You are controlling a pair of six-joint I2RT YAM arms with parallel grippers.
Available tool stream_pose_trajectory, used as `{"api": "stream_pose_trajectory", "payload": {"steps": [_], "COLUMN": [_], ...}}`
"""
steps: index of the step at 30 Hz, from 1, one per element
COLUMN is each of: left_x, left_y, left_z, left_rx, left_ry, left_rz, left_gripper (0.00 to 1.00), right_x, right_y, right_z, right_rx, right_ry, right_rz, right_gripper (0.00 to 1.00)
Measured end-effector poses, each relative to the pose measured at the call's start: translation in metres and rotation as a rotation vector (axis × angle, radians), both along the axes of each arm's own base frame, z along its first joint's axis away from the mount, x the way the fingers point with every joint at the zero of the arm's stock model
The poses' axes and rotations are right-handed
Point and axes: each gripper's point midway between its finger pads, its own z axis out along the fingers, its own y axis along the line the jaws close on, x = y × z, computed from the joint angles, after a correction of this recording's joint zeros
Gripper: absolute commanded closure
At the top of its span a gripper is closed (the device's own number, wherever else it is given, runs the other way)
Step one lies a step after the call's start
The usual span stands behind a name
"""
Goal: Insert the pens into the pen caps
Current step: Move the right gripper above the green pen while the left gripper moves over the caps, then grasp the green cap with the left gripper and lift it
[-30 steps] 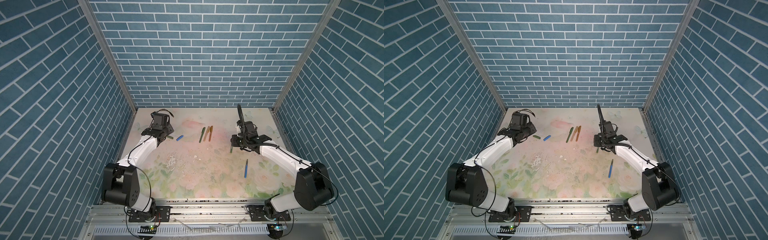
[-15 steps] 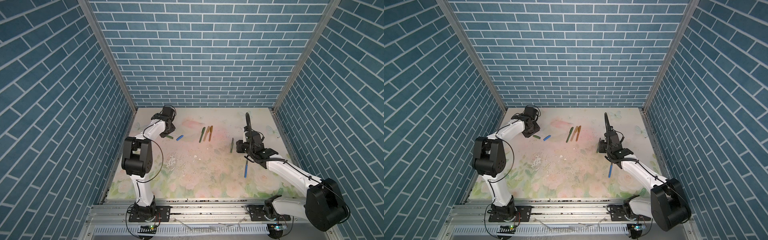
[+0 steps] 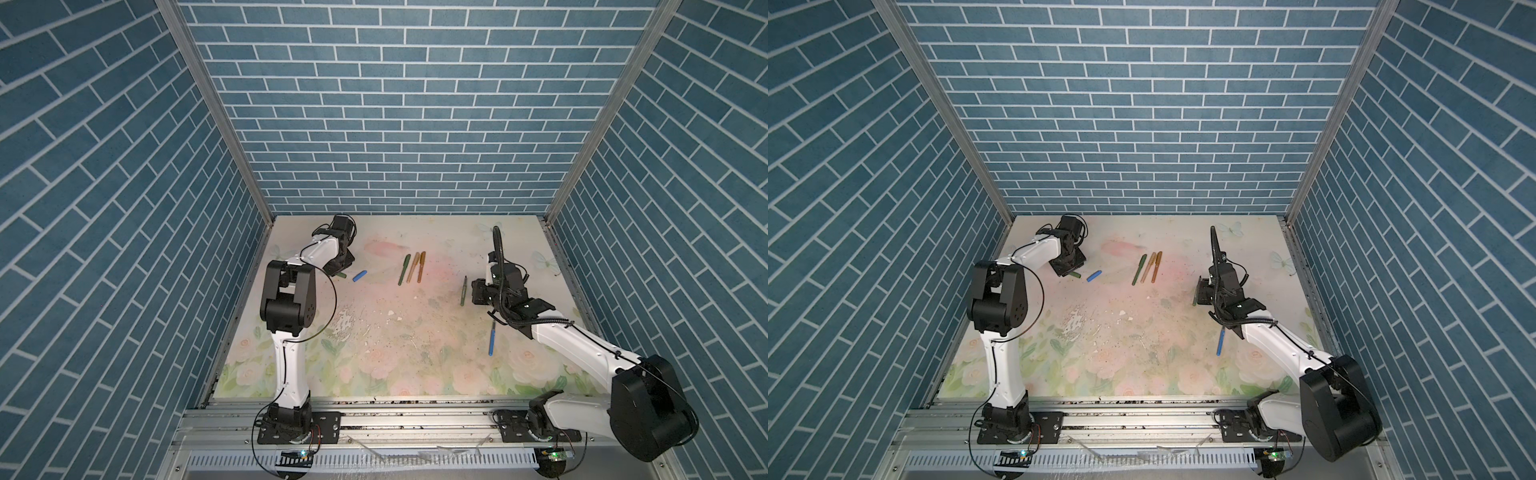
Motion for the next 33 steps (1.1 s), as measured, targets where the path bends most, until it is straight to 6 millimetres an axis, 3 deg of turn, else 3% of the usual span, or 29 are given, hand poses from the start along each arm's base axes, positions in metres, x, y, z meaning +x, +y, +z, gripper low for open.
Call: {"api": "stream_pose_trajectory", "payload": {"steps": [6,14,27,33], "left_x": [0.002,0.003,0.002,0.002], "left_y": [-0.004,-0.008,-0.008,-0.007], "left_z": [-0.004,-0.015,-0.026,-0.026], "left_rx": [-0.015,-0.033,-0.029,-0.017], "left_ry": [0.004,0.011,0.012,0.011], "left_rz": [-0.020,-0.047,-0.072,-0.097], "left_gripper": [0.68,0.81,0.75,0.81], "right_x": [0.001,0.001,0.001,0.001], "right_y": [0.001,0.002,0.003,0.003], "right_z": [0.001,-0.007,-0.010,-0.010], "right_rx": [0.004,-0.002,-0.002,-0.002], "right_ry": [-0.005,0.015,0.025,0.025], "right_rz": [0.001,0.005,0.010,0.011], "right_gripper": [0.74,0.75,0.75,0.75]}}
